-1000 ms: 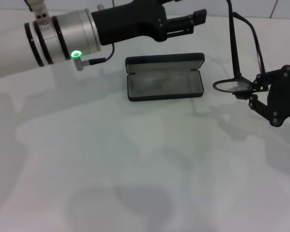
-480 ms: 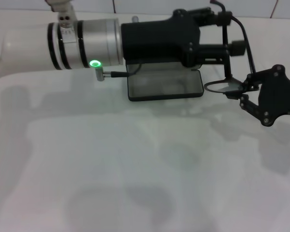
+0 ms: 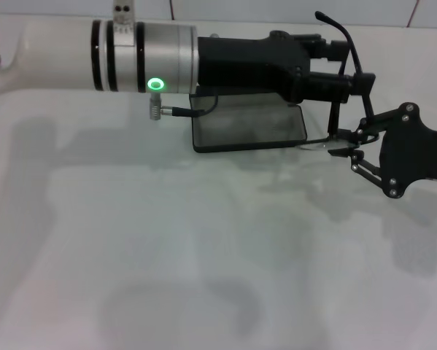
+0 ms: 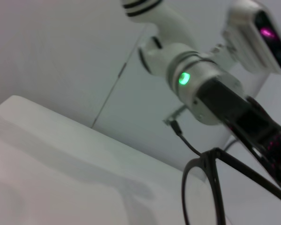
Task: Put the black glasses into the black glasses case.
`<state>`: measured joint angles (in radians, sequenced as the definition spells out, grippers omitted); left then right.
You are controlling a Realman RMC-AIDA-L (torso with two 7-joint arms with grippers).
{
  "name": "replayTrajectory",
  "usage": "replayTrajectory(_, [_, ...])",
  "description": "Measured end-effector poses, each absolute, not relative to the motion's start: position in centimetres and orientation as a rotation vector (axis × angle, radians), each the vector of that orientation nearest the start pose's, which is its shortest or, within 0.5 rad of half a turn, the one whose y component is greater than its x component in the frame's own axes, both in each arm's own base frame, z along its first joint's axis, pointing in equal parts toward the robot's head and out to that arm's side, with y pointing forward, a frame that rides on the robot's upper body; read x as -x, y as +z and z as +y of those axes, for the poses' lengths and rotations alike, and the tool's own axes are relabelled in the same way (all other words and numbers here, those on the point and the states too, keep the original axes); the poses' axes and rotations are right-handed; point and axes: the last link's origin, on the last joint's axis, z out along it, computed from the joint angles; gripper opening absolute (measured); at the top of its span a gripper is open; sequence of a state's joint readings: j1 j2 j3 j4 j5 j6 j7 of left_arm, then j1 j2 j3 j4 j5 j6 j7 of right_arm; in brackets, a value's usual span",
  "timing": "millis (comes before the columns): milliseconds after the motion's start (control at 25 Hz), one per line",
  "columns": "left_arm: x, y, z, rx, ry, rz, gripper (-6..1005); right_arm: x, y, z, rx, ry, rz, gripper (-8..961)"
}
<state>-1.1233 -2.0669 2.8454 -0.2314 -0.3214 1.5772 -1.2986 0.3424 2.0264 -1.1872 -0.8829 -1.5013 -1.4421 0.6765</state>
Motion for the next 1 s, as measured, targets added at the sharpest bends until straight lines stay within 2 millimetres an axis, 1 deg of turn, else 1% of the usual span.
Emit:
replayTrajectory(120, [10.6,-5.6,39.2,3.003,-0.932,-0.499,797,-23.1,1.0,31.9,2.532,0.607,-0.555,130])
replayTrajectory(280, [10.2,-6.1,39.5,3.017,-0.866,-0.503,798,-23.0,1.0,31.9,2.525,0.602,-0.576,130])
replayTrajectory(600, [9.9,-6.3,39.5,3.033,-0.840,-0.501,797,-23.3,1.0,31.9,2.513,0.584,-0.604,131])
replayTrajectory(720, [9.9,-6.0,39.8,3.017,-0.857,-0.510,797,-23.5,1.0,31.8,2.513,0.579,-0.598,132])
replayTrajectory(880, [10.0,-5.0,40.4,2.964,-0.918,-0.586,797,-23.7,1.0,31.8,2.518,0.572,-0.592,132])
replayTrajectory(960, [10.0,-5.0,40.4,2.964,-0.918,-0.586,798,-23.7,1.0,31.8,2.516,0.572,-0.595,132])
replayTrajectory(1000, [10.2,-4.6,40.6,2.956,-0.919,-0.644,798,-23.7,1.0,31.7,2.516,0.572,-0.596,132])
